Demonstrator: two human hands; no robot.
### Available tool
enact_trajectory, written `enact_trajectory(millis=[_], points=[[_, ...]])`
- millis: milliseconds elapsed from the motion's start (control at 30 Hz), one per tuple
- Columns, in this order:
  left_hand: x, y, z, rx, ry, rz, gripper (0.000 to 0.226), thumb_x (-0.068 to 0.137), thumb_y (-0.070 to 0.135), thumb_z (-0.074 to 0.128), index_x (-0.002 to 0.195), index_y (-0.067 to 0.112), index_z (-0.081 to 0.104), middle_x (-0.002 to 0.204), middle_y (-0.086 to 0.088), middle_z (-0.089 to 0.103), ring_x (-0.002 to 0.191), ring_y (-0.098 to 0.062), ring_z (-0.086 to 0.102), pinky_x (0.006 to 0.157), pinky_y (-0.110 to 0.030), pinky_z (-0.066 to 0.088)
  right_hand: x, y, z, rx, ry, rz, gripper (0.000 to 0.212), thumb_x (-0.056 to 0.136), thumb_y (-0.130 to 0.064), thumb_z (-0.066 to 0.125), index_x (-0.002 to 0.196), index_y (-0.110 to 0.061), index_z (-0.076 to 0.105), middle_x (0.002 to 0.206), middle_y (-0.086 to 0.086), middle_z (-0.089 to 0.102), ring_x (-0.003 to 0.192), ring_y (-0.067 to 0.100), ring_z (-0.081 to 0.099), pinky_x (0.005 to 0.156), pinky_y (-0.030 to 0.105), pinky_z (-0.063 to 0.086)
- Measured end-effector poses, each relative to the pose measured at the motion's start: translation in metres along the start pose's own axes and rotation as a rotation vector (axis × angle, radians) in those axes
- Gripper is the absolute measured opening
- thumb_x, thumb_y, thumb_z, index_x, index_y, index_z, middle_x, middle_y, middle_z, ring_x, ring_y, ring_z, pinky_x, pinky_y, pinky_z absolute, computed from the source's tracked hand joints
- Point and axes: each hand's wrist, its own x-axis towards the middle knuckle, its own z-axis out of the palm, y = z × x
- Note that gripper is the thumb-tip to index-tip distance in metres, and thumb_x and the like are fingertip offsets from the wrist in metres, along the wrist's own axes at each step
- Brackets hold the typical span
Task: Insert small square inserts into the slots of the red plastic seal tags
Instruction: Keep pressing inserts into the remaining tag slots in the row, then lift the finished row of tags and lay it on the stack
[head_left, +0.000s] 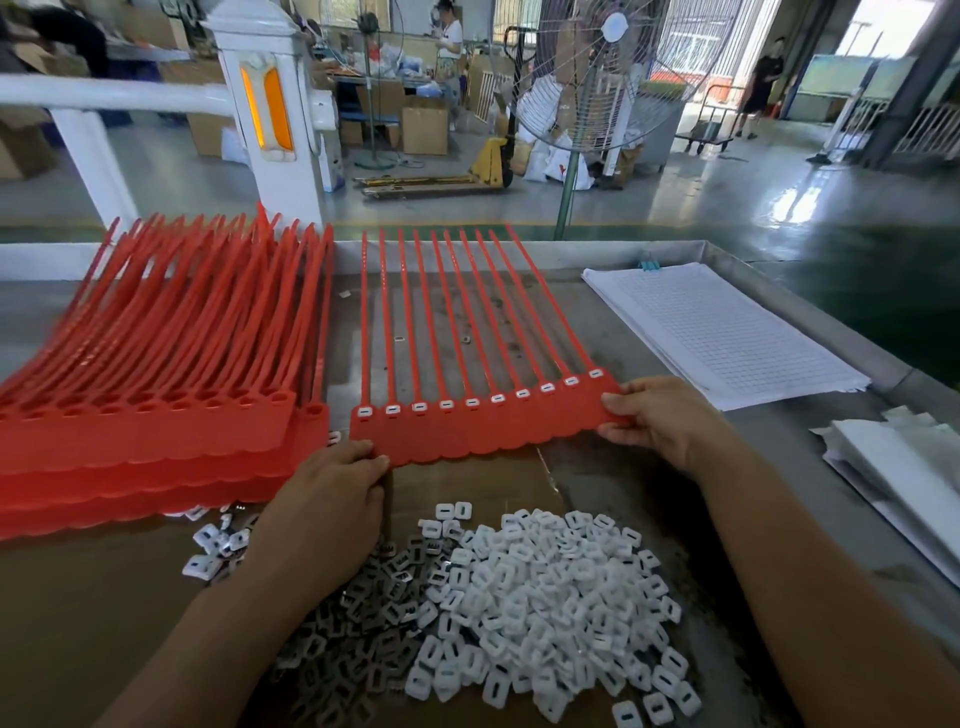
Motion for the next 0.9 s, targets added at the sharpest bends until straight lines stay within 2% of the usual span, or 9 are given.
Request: enact_trajectory(millis=[100,300,467,567,600,667,767,833,900], points=[[-0.001,0.002,0.001,-0.041,0.031,-0.022,0.039,0.092,0.019,0.043,0.131,0.019,0.048,0.143,0.003,0.036,0.131,-0.012,0.032,0.106,-0.017,0.018,0.009,-0.003,0.008,0.026,0.044,-0.025,0.014,0.088,0.005,0.054,0.075,-0.001,0.052,0.071,0.013,0.058,0.039,0.009,0.059,0.041,0.018,0.051],[-0.002,0.005,0.000,-0.063,0.041,0.018,0.031,0.090,0.015,0.046,0.119,0.015,0.059,0.131,0.003,0.051,0.119,-0.011,0.044,0.096,-0.013,0.024,0.029,-0.009,0.029,0.033,0.076,-0.024,0.006,0.090,0.003,0.051,0.085,0.002,0.052,0.078,0.011,0.057,0.061,0.017,0.057,0.043,0.017,0.051],[-0.001,0.004,0.000,-0.067,0.041,-0.006,0.031,0.092,0.017,0.045,0.119,0.019,0.060,0.131,0.006,0.052,0.118,-0.009,0.046,0.096,-0.013,0.026,0.045,-0.006,0.038,-0.028,0.120,-0.089,0.011,0.092,0.003,0.047,0.099,0.002,0.056,0.073,0.007,0.054,0.056,0.013,0.052,0.044,0.014,0.050],[-0.002,0.004,-0.001,-0.068,0.034,-0.005,0.031,0.091,0.017,0.046,0.118,0.018,0.061,0.129,0.005,0.053,0.116,-0.010,0.048,0.096,-0.015,0.028,0.055,0.003,0.038,-0.208,0.217,-0.177,0.023,0.093,0.001,0.046,0.112,0.006,0.057,0.067,0.008,0.052,0.041,0.007,0.051,0.039,0.013,0.044],[-0.001,0.004,-0.001,-0.070,0.032,-0.004,0.031,0.091,0.016,0.046,0.118,0.017,0.061,0.128,0.005,0.054,0.116,-0.010,0.048,0.095,-0.015,0.029,0.058,0.005,0.038,-0.317,0.245,-0.213,0.024,0.093,-0.001,0.046,0.113,0.004,0.058,0.071,0.011,0.057,0.044,0.007,0.052,0.045,0.017,0.045],[-0.001,0.004,-0.002,-0.075,0.030,-0.004,0.031,0.091,0.016,0.045,0.118,0.017,0.061,0.128,0.005,0.054,0.115,-0.010,0.048,0.095,-0.014,0.029,0.064,0.008,0.038,-0.524,0.281,-0.274,0.027,0.092,-0.007,0.047,0.115,0.000,0.061,0.095,0.017,0.066,0.068,0.018,0.058,0.069,0.029,0.048],[-0.001,0.004,-0.002,-0.074,0.033,0.004,0.032,0.092,0.017,0.045,0.120,0.018,0.060,0.130,0.005,0.052,0.117,-0.009,0.046,0.096,-0.014,0.027,0.067,0.007,0.038,-0.766,0.358,-0.277,0.040,0.092,-0.014,0.051,0.130,-0.003,0.050,0.127,0.020,0.055,0.112,0.027,0.053,0.099,0.034,0.036],[-0.001,0.004,-0.002,-0.070,0.039,0.010,0.032,0.092,0.017,0.045,0.120,0.018,0.060,0.130,0.005,0.052,0.117,-0.009,0.046,0.096,-0.014,0.027,0.062,0.006,0.039,-0.821,0.445,-0.287,0.050,0.091,-0.020,0.055,0.136,-0.004,0.042,0.136,0.018,0.048,0.127,0.029,0.041,0.104,0.033,0.030],[-0.001,0.004,-0.002,-0.075,0.043,0.012,0.031,0.092,0.017,0.045,0.118,0.018,0.061,0.129,0.005,0.053,0.116,-0.009,0.047,0.095,-0.014,0.028,0.050,0.004,0.047,-0.738,0.462,-0.362,0.043,0.089,-0.019,0.056,0.129,-0.006,0.050,0.129,0.015,0.054,0.122,0.027,0.047,0.099,0.030,0.034]])
